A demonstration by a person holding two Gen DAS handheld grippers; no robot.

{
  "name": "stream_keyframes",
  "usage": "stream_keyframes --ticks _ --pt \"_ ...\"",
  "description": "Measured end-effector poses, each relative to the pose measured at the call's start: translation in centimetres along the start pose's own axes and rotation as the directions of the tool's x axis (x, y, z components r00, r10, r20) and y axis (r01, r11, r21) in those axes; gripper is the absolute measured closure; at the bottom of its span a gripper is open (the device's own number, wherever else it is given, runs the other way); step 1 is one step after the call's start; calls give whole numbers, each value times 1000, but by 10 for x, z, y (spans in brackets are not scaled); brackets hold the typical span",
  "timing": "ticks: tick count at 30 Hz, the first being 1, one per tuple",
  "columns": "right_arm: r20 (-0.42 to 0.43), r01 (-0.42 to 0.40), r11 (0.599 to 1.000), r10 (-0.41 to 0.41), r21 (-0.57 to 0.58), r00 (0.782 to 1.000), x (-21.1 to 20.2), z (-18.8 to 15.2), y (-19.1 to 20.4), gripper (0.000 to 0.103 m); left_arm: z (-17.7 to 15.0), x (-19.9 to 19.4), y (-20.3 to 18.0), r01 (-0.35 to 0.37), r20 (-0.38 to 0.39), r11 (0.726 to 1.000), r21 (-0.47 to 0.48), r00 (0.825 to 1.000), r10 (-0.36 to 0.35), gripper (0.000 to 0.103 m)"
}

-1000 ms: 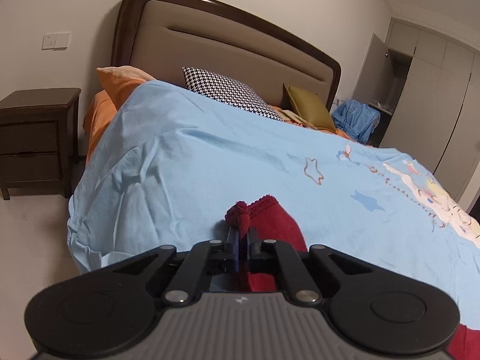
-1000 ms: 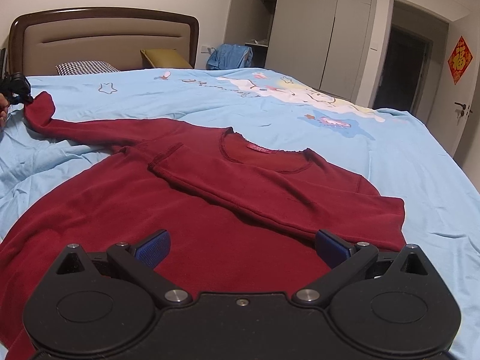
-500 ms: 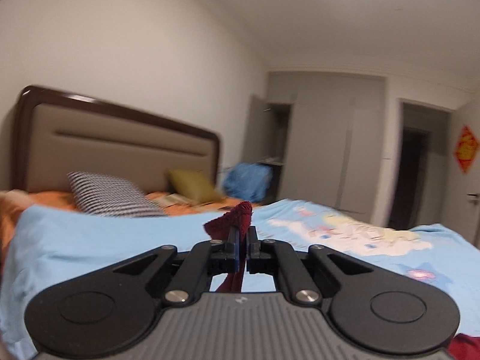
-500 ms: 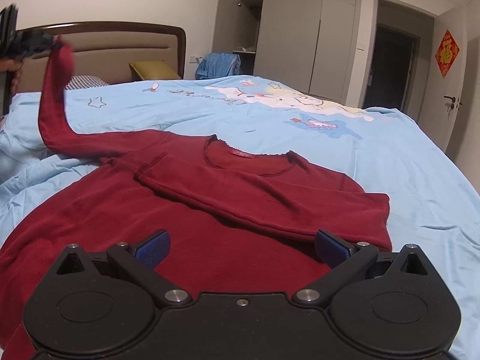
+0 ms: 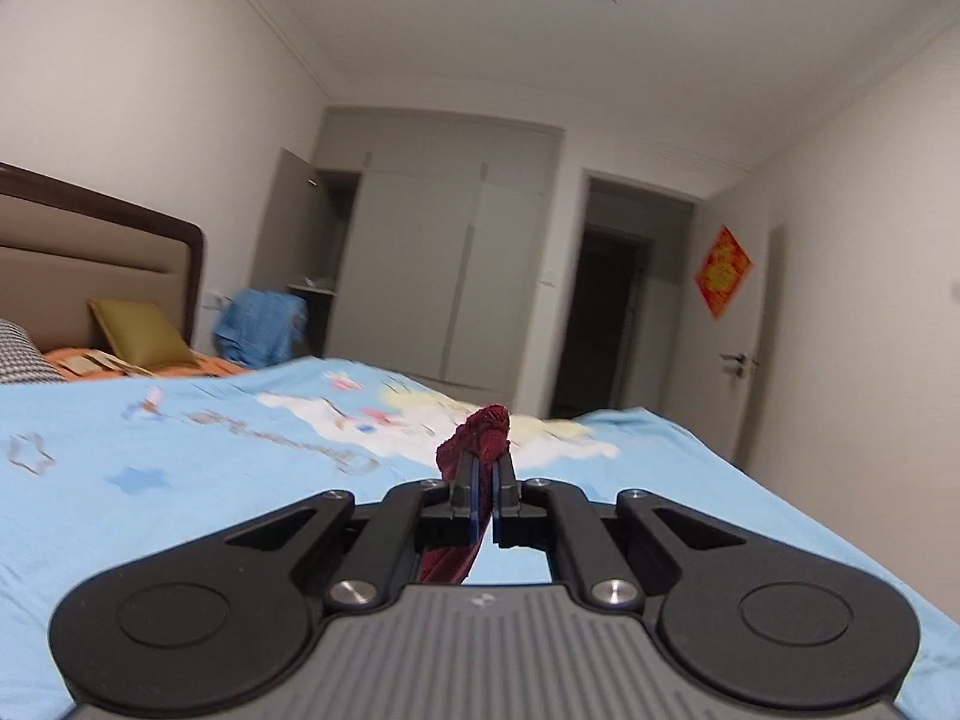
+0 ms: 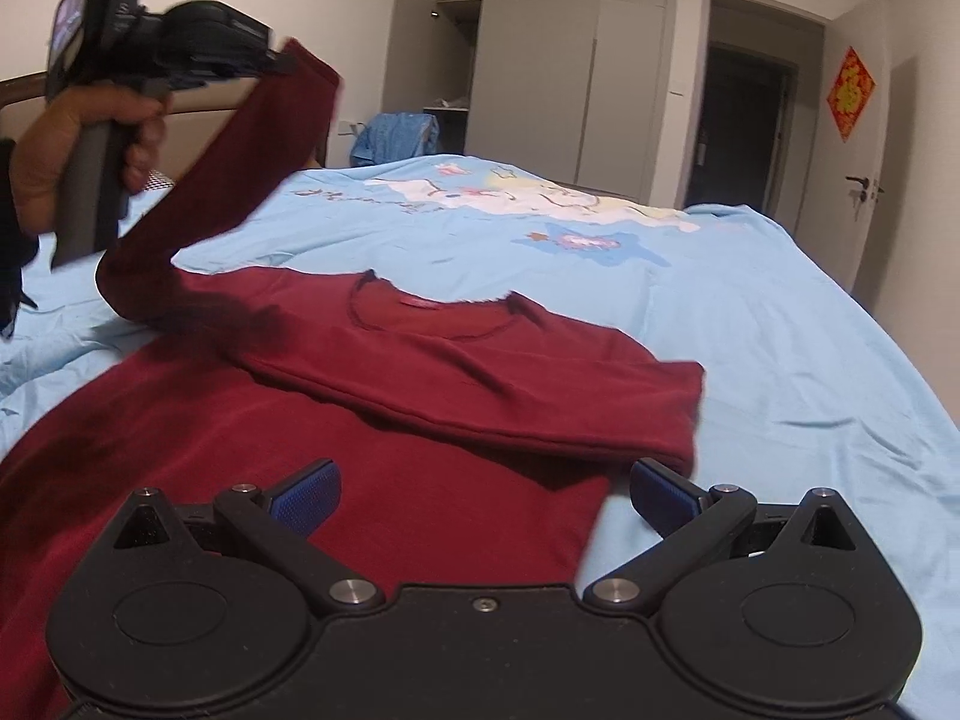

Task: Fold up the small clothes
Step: 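Lift the cuff and fold the sleeve across the sweater body with the left gripper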

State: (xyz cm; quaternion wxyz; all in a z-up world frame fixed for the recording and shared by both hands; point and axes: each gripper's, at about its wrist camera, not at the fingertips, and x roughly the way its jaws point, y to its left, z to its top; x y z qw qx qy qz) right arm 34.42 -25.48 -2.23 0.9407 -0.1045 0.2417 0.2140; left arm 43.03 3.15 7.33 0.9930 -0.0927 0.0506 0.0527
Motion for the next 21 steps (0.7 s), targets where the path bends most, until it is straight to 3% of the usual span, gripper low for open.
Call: stream_keyframes --ticks 6,11,18,21 --pt "-14 20 999 -20 40 1000 -7 -16 -16 1 -56 21 -46 96 -123 995 5 988 -95 100" --pt "-27 35 997 -33 72 999 -9 -26 -24 1 -94 23 -65 133 -182 991 7 975 -130 100" --pt "-36 47 993 -43 104 998 -13 -35 -32 1 -117 30 -78 150 -244 989 -4 959 -147 100" --pt "-44 56 992 -51 110 998 -14 -39 -35 1 -125 34 -80 175 -290 985 -1 942 -168 99"
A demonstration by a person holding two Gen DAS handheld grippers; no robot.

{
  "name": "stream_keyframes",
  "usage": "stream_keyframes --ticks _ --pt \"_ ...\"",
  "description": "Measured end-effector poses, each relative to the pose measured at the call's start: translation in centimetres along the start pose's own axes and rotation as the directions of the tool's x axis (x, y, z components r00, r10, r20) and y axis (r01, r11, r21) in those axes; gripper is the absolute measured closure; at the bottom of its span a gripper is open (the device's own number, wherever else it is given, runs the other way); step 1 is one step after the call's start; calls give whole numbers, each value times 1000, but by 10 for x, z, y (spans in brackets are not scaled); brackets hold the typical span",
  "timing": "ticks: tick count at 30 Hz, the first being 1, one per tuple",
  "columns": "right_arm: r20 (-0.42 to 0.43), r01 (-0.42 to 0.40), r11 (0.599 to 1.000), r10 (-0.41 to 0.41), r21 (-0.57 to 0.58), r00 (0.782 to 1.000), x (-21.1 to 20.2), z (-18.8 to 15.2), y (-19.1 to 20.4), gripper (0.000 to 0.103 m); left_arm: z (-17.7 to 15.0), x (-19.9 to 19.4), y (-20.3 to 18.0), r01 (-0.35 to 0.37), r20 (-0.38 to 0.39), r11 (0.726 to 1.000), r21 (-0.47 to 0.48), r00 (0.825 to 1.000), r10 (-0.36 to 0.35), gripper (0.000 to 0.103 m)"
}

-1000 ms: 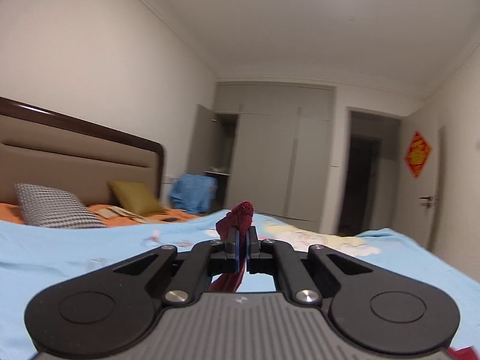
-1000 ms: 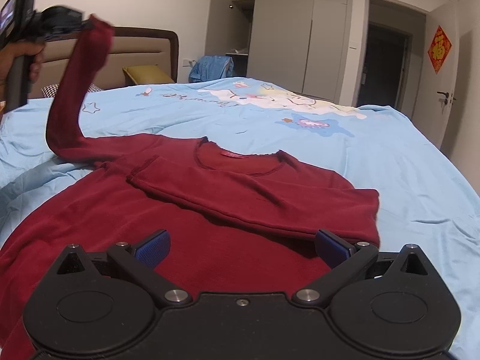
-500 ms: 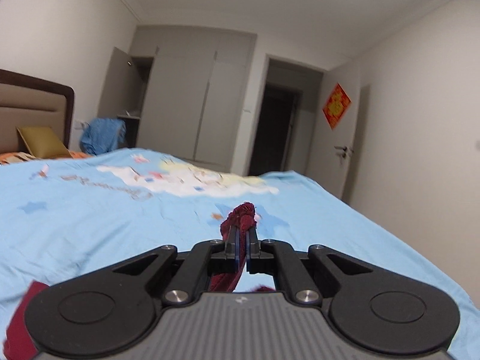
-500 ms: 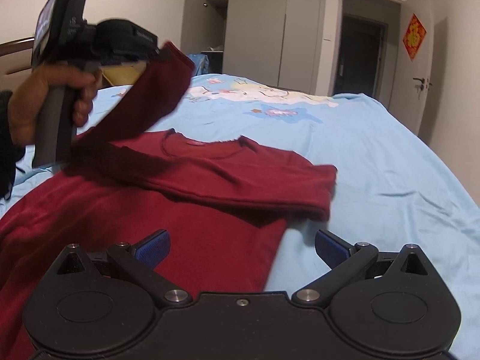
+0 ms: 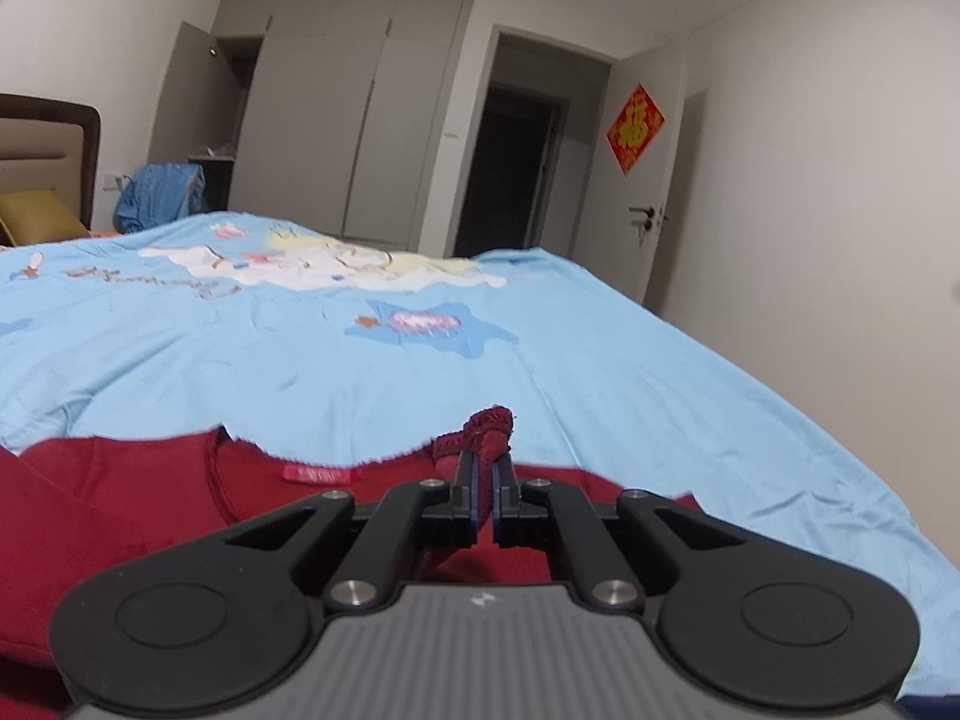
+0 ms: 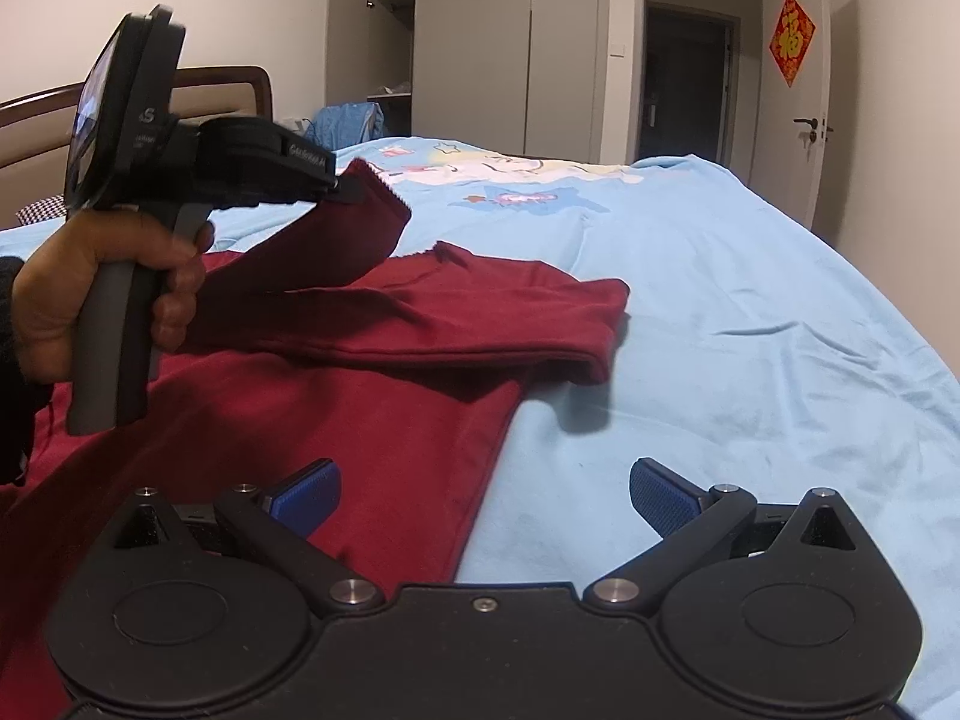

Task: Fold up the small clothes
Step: 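Lift the cuff and fold the sleeve across the sweater body with the left gripper, then release the sleeve and withdraw the left gripper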

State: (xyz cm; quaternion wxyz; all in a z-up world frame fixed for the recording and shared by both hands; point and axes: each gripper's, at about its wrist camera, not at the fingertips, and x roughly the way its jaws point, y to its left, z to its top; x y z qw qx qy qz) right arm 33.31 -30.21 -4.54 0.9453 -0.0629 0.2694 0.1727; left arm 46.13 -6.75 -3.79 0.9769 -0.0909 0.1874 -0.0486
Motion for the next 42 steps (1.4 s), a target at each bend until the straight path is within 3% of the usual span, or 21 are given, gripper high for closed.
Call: stream_keyframes --ticks 6,8,10,16,20,26,33,36,42 --pt "-5 7 1000 -7 29 1000 0 -2 -5 1 -14 11 5 59 -121 998 -21 991 -61 94" --pt "-4 6 1000 -6 27 1000 0 -2 -4 1 -16 11 5 74 -147 997 -25 986 -77 78" --pt "-5 7 1000 -7 21 1000 0 -2 -4 1 -17 8 5 91 -159 995 -40 983 -96 44" --pt "3 -3 999 3 36 1000 3 2 -2 1 0 -12 14 99 -148 993 -66 983 -108 13" --pt "16 -36 998 35 53 999 9 9 3 1 21 -30 33 40 -144 996 -80 988 -52 6" --pt "43 -98 994 96 42 994 25 27 18 1 52 -62 91 -116 -142 993 -27 984 111 0" --pt "47 -163 984 160 65 986 63 58 31 12 55 -93 204 -322 -155 945 -51 938 311 0" --pt "39 -161 984 158 80 987 86 72 34 16 47 -99 245 -350 -169 932 -91 928 331 0" --pt "-1 -152 980 154 127 988 128 85 36 27 25 -95 301 -300 -215 939 -167 941 263 0"
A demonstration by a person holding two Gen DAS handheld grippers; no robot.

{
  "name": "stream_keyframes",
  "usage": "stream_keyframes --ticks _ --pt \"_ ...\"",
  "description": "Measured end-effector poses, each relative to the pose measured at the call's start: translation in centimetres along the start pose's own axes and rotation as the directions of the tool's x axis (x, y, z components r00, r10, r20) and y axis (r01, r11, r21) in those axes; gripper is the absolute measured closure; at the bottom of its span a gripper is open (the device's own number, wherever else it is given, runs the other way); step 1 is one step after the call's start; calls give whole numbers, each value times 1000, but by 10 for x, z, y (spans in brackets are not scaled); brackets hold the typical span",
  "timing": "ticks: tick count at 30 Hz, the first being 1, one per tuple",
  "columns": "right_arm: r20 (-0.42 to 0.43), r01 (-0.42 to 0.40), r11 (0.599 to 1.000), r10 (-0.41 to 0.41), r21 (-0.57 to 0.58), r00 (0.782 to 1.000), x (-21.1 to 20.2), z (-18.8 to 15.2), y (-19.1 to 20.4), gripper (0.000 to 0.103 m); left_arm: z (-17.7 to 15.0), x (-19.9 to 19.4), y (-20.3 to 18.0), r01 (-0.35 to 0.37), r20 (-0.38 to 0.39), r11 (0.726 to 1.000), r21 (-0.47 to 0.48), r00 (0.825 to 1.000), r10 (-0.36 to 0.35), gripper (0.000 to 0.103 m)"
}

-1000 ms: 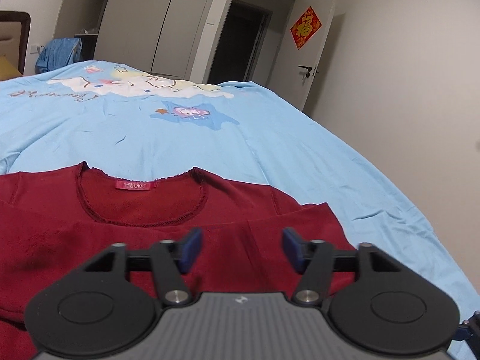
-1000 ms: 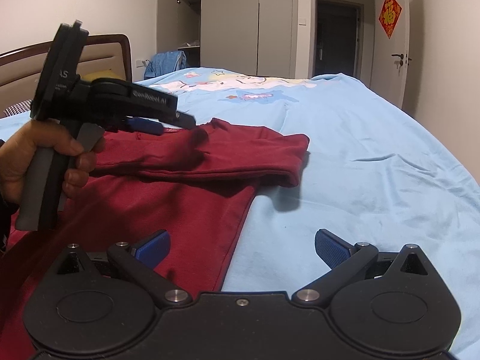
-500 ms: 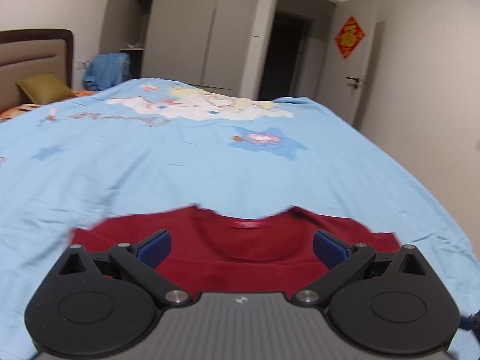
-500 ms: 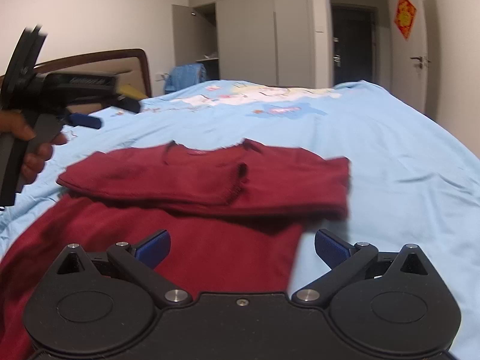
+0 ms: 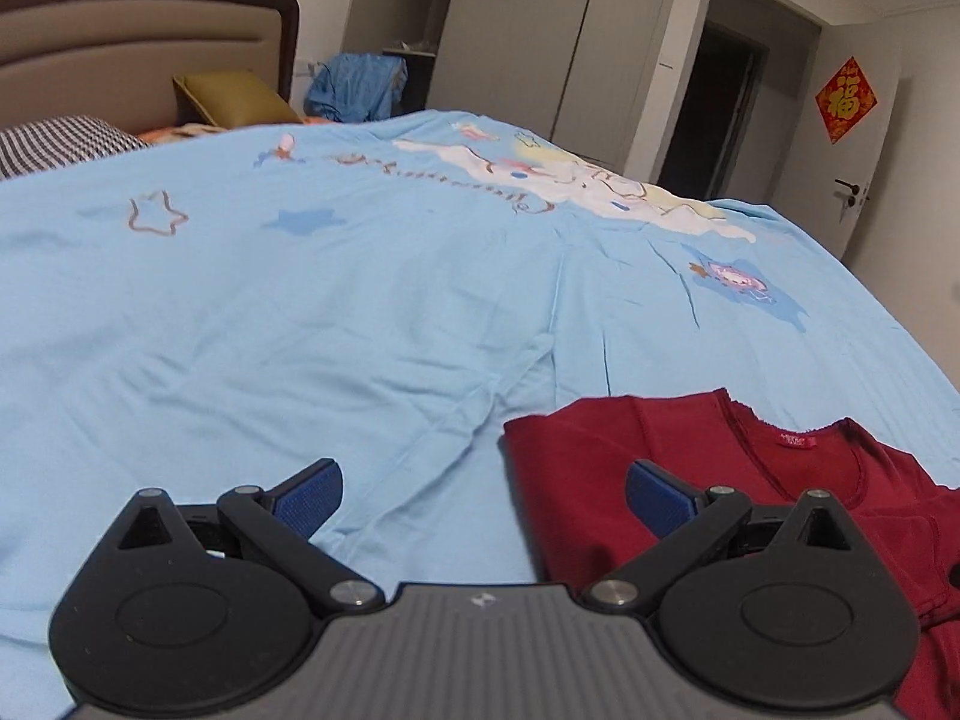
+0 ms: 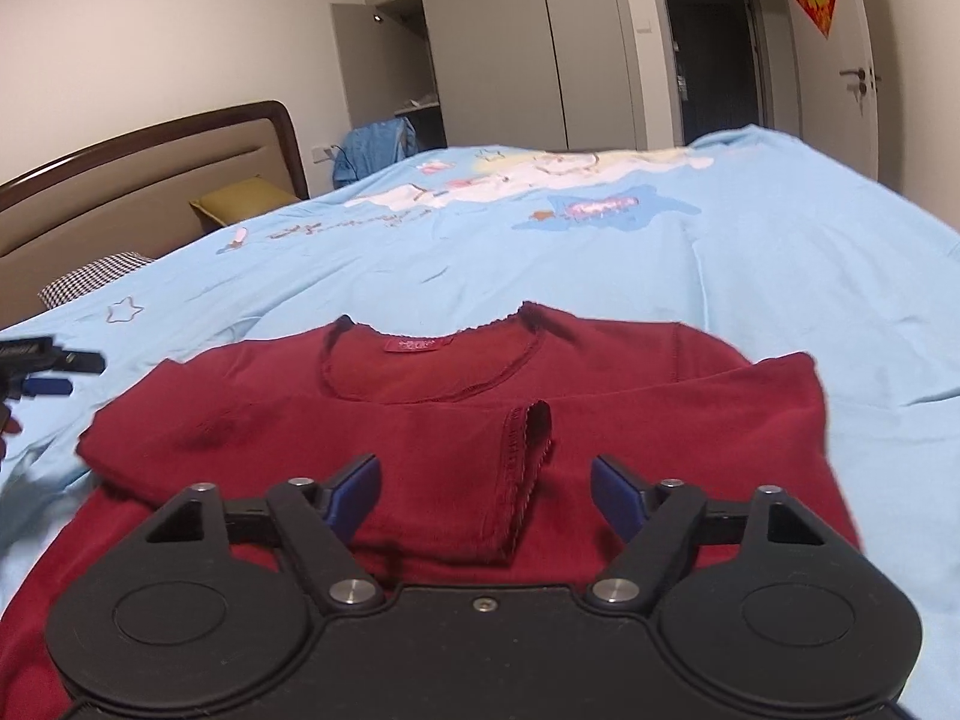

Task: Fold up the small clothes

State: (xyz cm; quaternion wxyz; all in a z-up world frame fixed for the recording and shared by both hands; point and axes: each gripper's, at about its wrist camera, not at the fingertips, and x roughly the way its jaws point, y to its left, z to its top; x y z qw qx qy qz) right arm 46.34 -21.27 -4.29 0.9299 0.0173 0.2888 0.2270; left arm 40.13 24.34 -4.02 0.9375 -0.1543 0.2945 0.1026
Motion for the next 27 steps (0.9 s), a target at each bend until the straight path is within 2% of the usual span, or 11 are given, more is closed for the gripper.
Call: stream_keyframes --ticks 2,4,7,8,10,11,13,16,22,27 --pt "-16 6 1000 -6 5 1000 12 1 0 34 -2 8 7 45 -15 999 -1 999 -45 2" --pt "-30 13 1000 -12 9 999 22 1 0 47 -2 17 8 88 -21 996 -21 996 -88 9" --pt "-33 30 1000 -30 6 999 32 1 2 57 1 33 13 145 -39 986 -83 988 -149 18" --pt "-28 38 999 -38 9 999 33 1 2 60 2 39 13 154 -46 982 -105 986 -160 20" --pt "-20 41 999 -41 23 999 35 1 1 73 4 47 15 164 -51 975 -148 984 -173 25" --pt "-17 44 999 -43 27 999 35 2 0 75 5 51 17 168 -54 970 -174 982 -179 27" --pt "-15 43 999 -43 32 999 35 2 -1 86 6 56 22 178 -55 957 -227 979 -195 28" --pt "-12 36 999 -36 21 999 35 3 0 94 7 60 24 177 -60 952 -251 978 -198 29" --pt "51 99 995 -100 5 994 17 4 -2 97 9 54 16 191 -61 954 -230 976 -210 29" --pt "30 103 995 -103 17 994 16 2 -12 97 7 61 5 197 -82 957 -213 972 -219 29"
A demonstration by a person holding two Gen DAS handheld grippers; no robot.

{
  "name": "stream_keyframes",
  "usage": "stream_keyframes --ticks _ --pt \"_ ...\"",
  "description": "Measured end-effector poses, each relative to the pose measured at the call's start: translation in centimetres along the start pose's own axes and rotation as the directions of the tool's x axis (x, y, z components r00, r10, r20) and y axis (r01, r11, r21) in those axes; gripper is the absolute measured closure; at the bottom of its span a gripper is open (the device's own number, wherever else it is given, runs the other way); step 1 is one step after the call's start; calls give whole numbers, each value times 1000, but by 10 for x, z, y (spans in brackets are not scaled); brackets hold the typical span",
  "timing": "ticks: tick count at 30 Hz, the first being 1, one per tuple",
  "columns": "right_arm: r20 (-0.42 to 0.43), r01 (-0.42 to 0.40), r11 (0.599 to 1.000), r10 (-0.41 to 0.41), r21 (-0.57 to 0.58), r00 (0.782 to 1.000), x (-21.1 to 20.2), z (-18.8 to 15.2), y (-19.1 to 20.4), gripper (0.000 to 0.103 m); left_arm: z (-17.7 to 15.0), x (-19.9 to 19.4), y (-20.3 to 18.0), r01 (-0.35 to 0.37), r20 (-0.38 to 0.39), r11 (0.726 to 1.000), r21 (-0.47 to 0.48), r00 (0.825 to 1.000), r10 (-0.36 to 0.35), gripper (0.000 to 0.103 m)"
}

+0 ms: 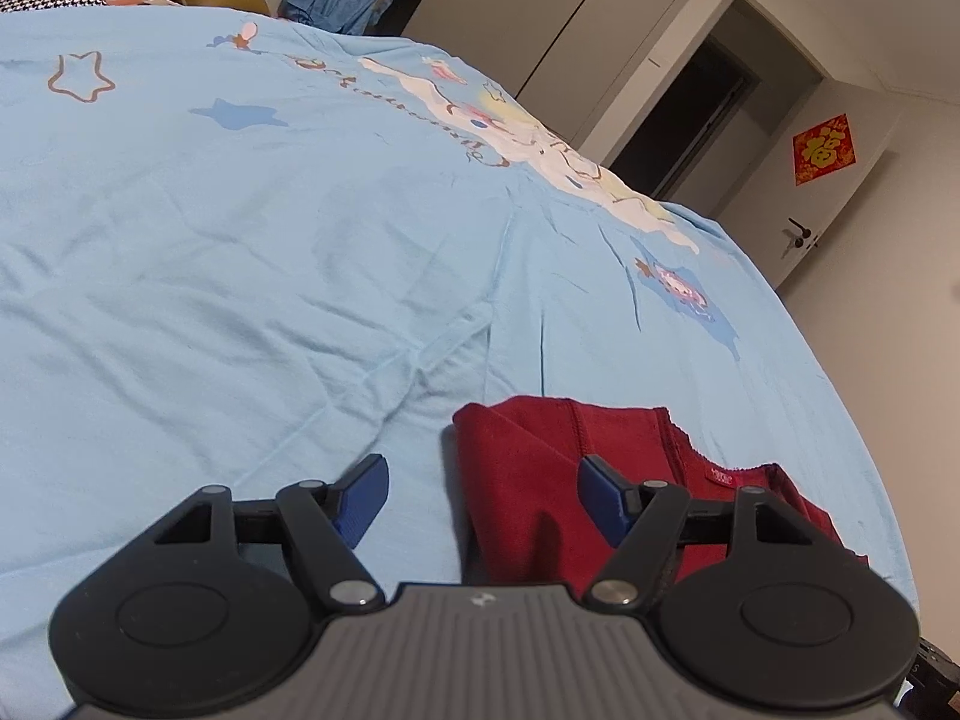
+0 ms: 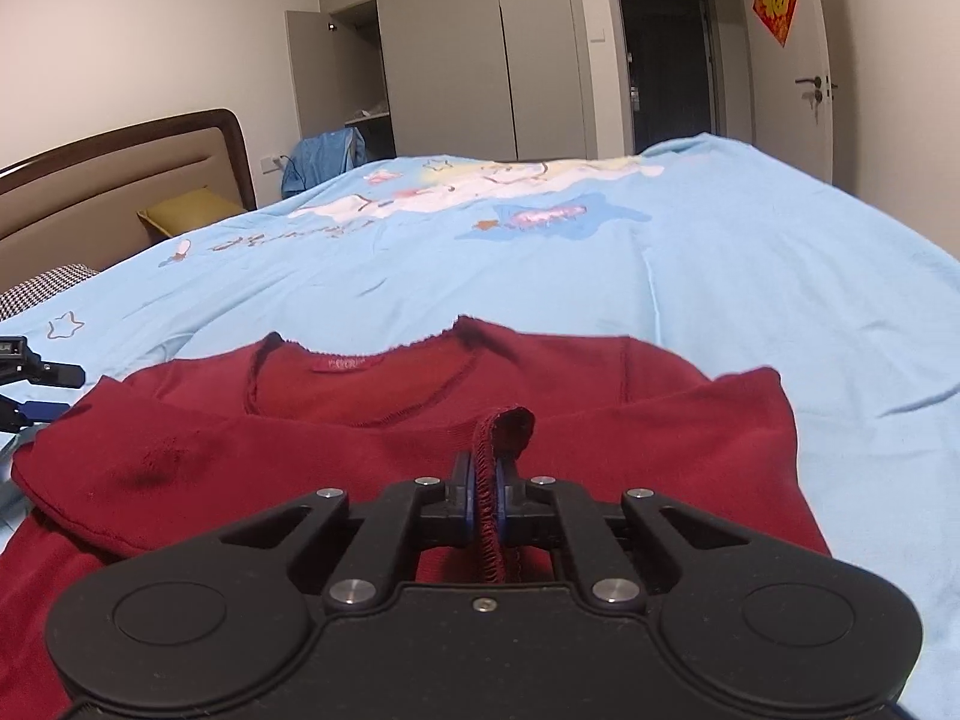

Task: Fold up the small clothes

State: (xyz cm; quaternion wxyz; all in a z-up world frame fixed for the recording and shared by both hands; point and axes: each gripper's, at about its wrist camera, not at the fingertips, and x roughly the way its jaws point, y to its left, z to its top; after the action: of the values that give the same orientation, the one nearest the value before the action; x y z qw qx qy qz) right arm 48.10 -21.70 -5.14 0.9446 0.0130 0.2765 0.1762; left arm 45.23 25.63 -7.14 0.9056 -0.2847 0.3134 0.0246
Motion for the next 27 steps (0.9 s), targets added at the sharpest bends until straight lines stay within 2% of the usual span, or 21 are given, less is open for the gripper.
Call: stream_keyframes --ticks 2,3,4,6,7,9,11,13,17,20,22,27 --pt "-1 -3 1000 3 -2 1000 0 -1 0 97 -2 5 -1 8 -12 1000 -16 1000 -8 31" --pt "-1 -3 1000 3 -2 1000 0 -2 0 97 -3 8 -1 11 -16 1000 -21 1000 -12 40" --pt "-2 -4 1000 4 -2 1000 0 -2 0 97 -3 10 -2 17 -24 1000 -22 1000 -17 58" --pt "-3 -6 1000 6 -2 1000 0 -3 0 97 -4 12 -6 18 -32 1000 -16 999 -18 84" --pt "-2 -6 1000 6 -3 1000 0 -3 0 97 -4 11 -9 11 -18 1000 2 1000 -11 91" --pt "-1 -7 1000 7 -5 1000 0 -3 0 97 -5 4 -20 -8 39 997 72 999 6 96" --pt "-3 -6 1000 5 -14 1000 1 -4 2 97 -7 -1 -31 -53 85 988 142 995 41 97" --pt "-8 4 1000 -4 -27 1000 2 -6 4 97 -9 -1 -38 -86 95 978 189 993 69 97" --pt "-13 6 1000 -6 -23 1000 5 -7 5 97 -11 1 -33 -86 57 983 164 995 78 93" --pt "-12 2 1000 -2 -19 1000 4 -6 4 96 -13 -10 -27 -74 68 987 141 996 65 80" --pt "-12 0 1000 0 -15 1000 4 -6 3 95 -17 -22 -24 -76 100 987 145 993 61 61" --pt "-12 -2 1000 2 -11 1000 4 -7 2 95 -40 -59 -22 -94 170 973 211 984 58 49"
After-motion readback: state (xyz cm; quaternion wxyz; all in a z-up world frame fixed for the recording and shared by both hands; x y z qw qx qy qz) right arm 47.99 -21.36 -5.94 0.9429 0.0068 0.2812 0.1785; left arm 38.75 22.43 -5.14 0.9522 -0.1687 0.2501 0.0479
